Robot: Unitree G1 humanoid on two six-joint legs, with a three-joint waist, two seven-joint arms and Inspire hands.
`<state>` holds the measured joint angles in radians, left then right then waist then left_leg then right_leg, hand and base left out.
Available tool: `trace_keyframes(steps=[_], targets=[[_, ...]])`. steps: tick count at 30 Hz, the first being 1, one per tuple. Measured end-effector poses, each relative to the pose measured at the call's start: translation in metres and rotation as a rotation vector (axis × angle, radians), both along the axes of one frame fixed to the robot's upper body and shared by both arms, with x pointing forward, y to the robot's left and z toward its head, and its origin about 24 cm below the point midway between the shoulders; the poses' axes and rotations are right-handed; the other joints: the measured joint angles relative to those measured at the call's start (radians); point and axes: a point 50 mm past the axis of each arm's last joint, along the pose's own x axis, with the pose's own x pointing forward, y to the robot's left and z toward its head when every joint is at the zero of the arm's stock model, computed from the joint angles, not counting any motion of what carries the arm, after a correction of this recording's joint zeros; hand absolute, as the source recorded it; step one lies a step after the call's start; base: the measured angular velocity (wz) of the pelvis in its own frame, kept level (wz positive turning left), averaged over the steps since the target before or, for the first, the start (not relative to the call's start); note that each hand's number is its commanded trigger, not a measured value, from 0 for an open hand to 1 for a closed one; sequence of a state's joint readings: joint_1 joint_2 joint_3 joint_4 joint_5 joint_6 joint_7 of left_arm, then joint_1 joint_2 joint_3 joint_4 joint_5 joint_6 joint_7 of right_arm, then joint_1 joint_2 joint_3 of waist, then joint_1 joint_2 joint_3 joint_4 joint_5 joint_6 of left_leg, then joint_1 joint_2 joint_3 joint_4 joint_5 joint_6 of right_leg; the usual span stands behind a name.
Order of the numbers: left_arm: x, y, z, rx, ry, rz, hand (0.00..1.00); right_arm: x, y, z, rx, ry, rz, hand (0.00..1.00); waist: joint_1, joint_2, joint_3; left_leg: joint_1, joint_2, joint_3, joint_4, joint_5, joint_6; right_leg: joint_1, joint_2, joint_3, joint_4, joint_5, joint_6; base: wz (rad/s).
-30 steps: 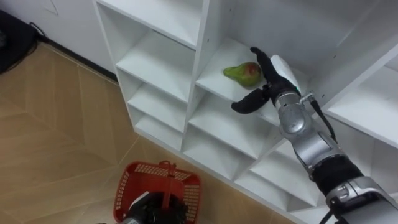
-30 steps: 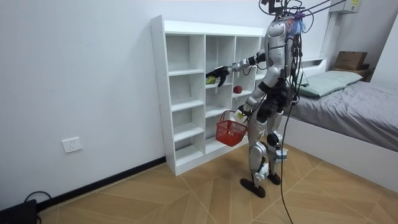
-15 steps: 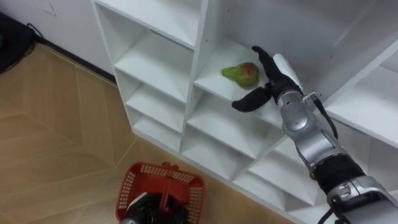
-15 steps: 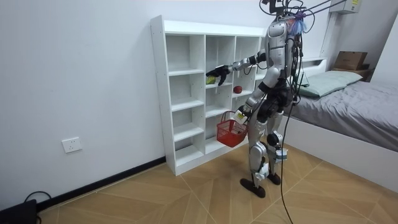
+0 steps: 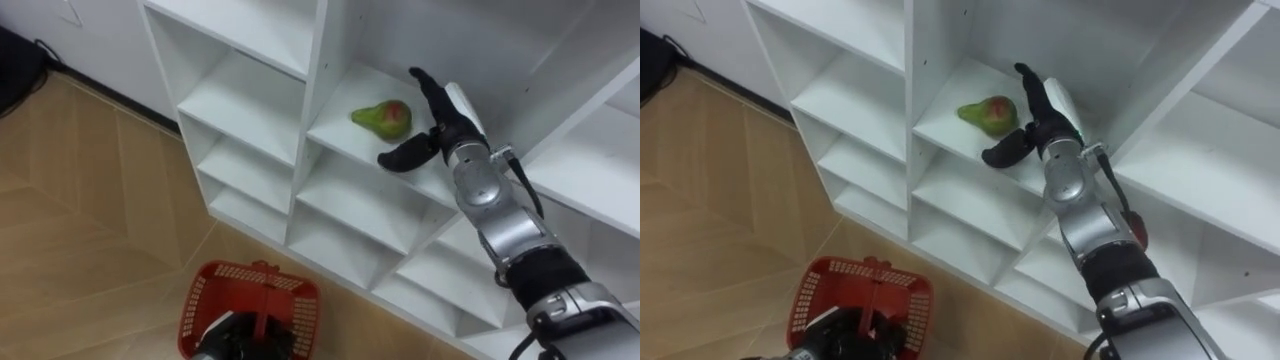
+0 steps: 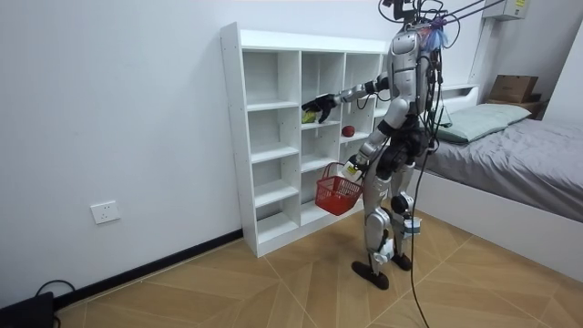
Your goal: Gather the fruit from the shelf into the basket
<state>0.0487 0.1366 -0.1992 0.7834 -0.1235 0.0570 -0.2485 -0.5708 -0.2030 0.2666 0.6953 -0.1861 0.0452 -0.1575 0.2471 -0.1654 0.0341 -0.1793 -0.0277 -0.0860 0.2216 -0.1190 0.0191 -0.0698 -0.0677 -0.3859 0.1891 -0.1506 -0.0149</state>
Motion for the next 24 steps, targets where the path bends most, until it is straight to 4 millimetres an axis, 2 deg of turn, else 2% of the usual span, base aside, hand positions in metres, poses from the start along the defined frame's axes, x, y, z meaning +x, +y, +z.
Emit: trace_keyframes(steps=[10,18,24], targets=[[-0.0001,0.0003,0.0001,0.001,-0.002,0.001,1.0,0.0003,-0.0006,0.0008,0.027,0.0,-0.008,0.0,0.004,0.0,-0.0001,0.003,0.0,0.001,0.001,0.0,0.0,0.003,0.0,0.001,0.0,0.0,0.0,0.0],[-0.0026,0.0029,-0.0008,0.005,0.005,0.011,1.0,-0.0009,0.0059,-0.0023,-0.034,0.013,0.032,0.0,0.014,-0.002,0.0008,0.036,0.0,0.0,-0.019,0.0,0.0,0.025,0.001,0.0,-0.003,-0.001,0.001,-0.02],[0.0007,0.001,0.0003,-0.002,-0.004,0.013,1.0,-0.0015,0.0053,-0.0068,-0.037,0.057,0.047,0.0,0.042,-0.01,0.0042,0.034,-0.001,-0.005,-0.018,0.0,0.0,0.026,-0.001,-0.007,-0.003,-0.001,0.002,0.02]])
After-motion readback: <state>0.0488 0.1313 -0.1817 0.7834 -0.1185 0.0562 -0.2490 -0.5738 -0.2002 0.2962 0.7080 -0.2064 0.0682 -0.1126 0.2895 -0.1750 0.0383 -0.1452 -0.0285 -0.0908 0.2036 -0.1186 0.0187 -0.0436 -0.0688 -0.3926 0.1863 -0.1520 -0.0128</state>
